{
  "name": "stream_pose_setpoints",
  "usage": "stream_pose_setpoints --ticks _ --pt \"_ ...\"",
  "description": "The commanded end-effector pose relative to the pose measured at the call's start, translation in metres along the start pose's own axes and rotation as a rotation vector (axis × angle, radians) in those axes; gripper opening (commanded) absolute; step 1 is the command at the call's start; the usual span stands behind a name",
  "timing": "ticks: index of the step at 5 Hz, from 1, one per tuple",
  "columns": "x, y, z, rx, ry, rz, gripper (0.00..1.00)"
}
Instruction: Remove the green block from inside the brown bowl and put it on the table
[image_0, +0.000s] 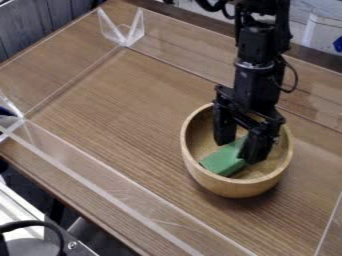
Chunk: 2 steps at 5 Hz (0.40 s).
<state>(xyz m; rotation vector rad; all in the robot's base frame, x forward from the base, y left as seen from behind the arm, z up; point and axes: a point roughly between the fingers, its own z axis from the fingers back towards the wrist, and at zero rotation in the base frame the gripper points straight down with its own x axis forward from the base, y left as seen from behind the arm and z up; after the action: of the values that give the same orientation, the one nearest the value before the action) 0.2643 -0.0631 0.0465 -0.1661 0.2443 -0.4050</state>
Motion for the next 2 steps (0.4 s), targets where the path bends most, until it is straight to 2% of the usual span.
stream_pose_setpoints --ticks 1,2 --pt "0.0097 0.0017 0.0156 0.037 -0.037 -0.029 1.0" --pt "0.0067 0.0053 0.0151 0.039 -0.054 -0.041 1.0"
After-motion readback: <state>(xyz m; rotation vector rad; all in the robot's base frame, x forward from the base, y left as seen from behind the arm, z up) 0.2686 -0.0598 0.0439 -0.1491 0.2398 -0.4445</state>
